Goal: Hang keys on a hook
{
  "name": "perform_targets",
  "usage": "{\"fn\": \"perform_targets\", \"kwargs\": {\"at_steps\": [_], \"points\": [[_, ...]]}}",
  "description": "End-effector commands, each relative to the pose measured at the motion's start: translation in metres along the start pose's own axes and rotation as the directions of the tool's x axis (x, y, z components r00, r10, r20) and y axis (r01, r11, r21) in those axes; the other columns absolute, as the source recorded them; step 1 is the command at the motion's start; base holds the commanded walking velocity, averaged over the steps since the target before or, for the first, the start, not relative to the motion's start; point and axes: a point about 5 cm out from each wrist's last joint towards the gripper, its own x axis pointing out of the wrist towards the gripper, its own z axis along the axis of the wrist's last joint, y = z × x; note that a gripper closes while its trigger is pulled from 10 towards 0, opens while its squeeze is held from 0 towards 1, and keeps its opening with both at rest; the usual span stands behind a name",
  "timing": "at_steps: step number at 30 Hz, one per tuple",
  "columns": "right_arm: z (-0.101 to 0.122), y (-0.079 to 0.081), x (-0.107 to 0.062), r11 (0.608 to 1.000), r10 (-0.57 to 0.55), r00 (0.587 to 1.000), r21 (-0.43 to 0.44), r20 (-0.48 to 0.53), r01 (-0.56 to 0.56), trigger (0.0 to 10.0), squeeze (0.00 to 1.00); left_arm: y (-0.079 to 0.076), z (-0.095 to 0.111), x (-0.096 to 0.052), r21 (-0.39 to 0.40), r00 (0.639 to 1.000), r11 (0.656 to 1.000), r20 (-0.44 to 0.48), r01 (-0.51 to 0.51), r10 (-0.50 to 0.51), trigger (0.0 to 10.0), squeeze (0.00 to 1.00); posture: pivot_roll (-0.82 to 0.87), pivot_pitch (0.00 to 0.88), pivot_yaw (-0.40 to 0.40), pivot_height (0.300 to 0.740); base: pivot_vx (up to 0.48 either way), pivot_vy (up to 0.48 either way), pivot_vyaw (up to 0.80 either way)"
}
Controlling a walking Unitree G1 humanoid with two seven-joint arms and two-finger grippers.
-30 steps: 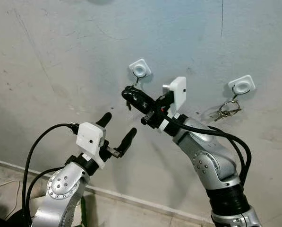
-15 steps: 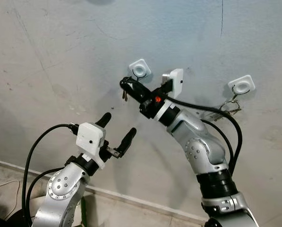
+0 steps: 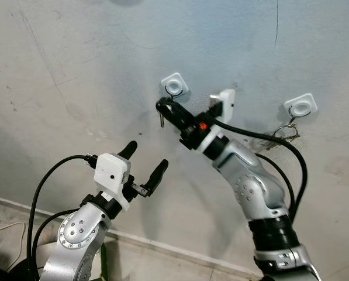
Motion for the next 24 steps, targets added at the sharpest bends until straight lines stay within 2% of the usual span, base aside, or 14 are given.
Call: {"fn": "perform_targets", "kwargs": {"at_steps": [1,16,24], "points": [[0.004,0.005,0.000,1.000,0.031,0.999,-0.005,0.011,-0.031,10.0,0.00,0.001,0.000,0.000,0.012,1.000,1.000,-0.001,-0.006,0.006,10.0,0.00,0.14,0.000,0.024,0.740,0.000,0.000,0.00],[-0.004,0.001,-0.007,1.000,-0.017,0.999,-0.011,-0.029,0.017,10.0,0.00,0.001,-0.002,-0.001,0.012,1.000,1.000,-0.009,-0.009,0.009,10.0,0.00,0.14,0.000,0.026,0.740,0.000,0.000,0.00],[-0.006,0.006,-0.006,1.000,0.004,1.000,0.004,-0.025,-0.004,10.0,0.00,0.001,-0.002,0.000,0.014,1.000,1.000,-0.011,-0.003,0.003,10.0,0.00,0.13,0.000,0.032,0.740,0.000,0.000,0.00]]}}
